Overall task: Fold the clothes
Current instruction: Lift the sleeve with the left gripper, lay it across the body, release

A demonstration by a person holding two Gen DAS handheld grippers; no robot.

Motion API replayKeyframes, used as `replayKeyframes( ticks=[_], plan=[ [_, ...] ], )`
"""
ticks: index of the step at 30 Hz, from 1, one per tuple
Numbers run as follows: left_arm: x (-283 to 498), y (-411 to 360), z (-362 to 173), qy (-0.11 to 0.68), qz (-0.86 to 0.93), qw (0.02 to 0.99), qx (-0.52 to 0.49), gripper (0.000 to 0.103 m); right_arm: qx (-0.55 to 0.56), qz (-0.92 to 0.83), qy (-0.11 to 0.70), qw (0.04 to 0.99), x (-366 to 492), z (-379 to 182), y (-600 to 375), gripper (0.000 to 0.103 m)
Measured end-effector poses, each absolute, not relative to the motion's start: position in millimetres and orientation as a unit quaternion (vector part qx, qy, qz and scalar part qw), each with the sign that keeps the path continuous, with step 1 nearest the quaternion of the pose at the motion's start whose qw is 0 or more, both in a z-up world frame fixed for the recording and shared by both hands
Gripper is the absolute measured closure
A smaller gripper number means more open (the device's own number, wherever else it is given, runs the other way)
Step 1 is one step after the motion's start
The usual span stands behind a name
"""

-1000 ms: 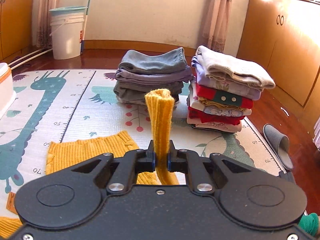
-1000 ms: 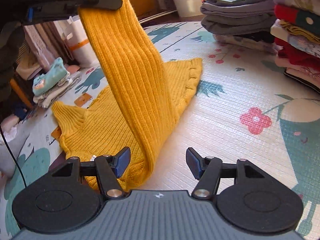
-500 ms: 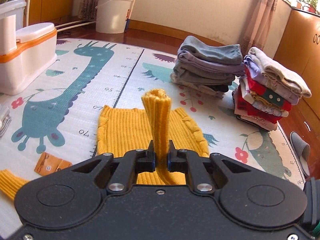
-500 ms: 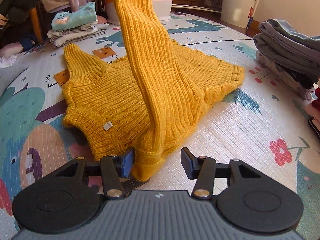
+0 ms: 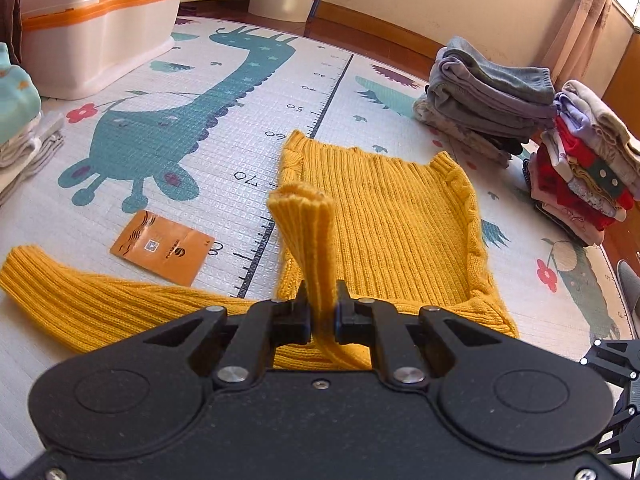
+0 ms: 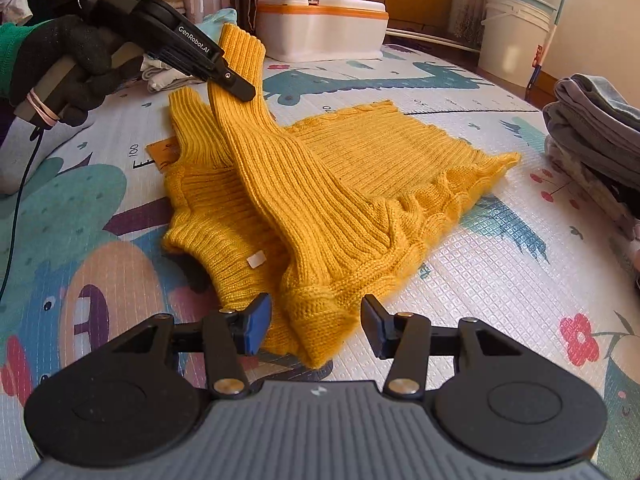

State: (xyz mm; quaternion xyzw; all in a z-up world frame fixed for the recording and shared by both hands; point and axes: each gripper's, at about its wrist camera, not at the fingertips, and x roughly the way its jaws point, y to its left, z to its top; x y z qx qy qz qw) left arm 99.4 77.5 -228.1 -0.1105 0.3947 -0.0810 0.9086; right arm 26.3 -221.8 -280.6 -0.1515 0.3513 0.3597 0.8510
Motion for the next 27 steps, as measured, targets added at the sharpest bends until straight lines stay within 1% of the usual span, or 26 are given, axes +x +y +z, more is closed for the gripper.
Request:
replayKeyframes(
  ticks=[6, 9, 11, 14, 16, 22, 24, 25, 26, 27],
  plan=[
    [100, 87, -247, 0.401, -0.083, 0.903, -0.131, 0.094, -0.150, 0.381, 0.321, 0.854, 20, -273, -220, 0.053],
    [98, 94, -259, 0.409, -0.074, 0.897, -0.151, 0.094, -0.159, 0.392, 0.331, 0.843, 23, -278, -211, 0.053],
    [98, 98, -267, 0.415, -0.067, 0.892, -0.163, 0.094, -0.158, 0.403, 0.360, 0.826, 28, -286, -205, 0.049],
    [96, 105, -274, 0.416, -0.060, 0.886, -0.195, 0.094, -0.171, 0.406, 0.359, 0.823, 26, -289, -202, 0.047],
    [94, 109, -276, 0.414, -0.057, 0.883, -0.214, 0.094, -0.166, 0.409, 0.359, 0.822, 26, -287, -204, 0.048],
    [93, 118, -279, 0.408, -0.049, 0.874, -0.258, 0.093, -0.160, 0.403, 0.325, 0.840, 28, -273, -202, 0.049],
    [93, 124, -279, 0.410, -0.037, 0.872, -0.266, 0.089, -0.160, 0.405, 0.331, 0.837, 33, -277, -197, 0.049],
    [94, 127, -278, 0.412, -0.029, 0.871, -0.267, 0.083, -0.158, 0.408, 0.338, 0.833, 35, -280, -195, 0.049],
    [94, 132, -277, 0.411, -0.018, 0.871, -0.268, 0.070, -0.155, 0.415, 0.353, 0.824, 39, -287, -191, 0.047],
    [93, 139, -274, 0.406, 0.000, 0.873, -0.270, 0.066, -0.159, 0.415, 0.353, 0.823, 38, -290, -189, 0.046]
  ],
)
